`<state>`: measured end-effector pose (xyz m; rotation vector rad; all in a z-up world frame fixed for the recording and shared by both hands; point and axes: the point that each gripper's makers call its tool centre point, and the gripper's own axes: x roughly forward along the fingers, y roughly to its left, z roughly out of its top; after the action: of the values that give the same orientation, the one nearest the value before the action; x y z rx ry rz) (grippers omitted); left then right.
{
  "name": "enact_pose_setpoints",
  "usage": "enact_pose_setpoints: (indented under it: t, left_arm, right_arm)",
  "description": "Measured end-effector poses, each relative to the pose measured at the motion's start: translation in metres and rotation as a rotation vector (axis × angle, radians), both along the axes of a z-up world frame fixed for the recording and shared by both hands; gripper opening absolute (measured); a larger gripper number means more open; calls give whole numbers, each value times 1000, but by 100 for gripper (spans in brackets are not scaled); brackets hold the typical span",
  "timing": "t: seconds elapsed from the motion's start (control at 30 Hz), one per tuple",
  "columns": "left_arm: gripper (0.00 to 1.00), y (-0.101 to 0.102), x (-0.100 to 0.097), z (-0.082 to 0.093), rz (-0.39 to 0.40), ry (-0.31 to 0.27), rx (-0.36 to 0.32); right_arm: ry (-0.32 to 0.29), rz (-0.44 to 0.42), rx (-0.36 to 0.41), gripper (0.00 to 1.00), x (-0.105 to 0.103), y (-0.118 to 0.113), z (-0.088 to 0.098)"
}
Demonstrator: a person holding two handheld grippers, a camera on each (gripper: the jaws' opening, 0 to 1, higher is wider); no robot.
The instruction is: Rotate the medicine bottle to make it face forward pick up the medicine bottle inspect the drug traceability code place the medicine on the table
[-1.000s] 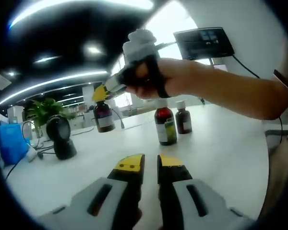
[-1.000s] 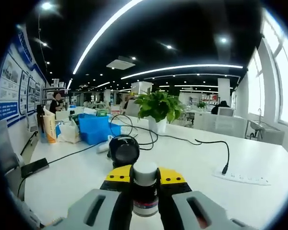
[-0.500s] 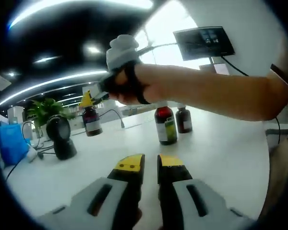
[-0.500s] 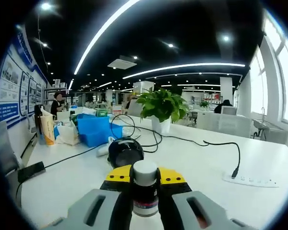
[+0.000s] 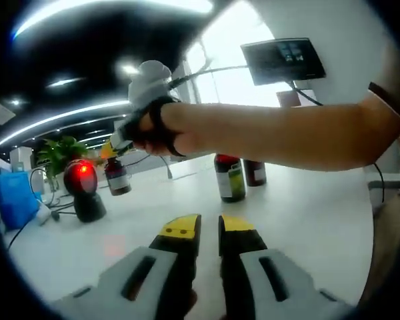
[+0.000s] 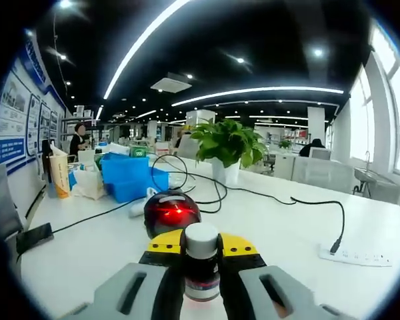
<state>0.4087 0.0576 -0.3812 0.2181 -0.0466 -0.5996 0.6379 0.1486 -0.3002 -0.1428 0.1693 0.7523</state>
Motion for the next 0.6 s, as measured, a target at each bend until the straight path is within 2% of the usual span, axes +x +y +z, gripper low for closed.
enact_pose_setpoints:
  t: [0.3,0.6]
  left_arm:
    - [3,0,0,0,0,-1,2]
    - [3,0,0,0,-2,-2,0]
  right_arm:
    - [22,7,-16,14,6,11,-12]
    - [38,4,-24,14,7,12,-20]
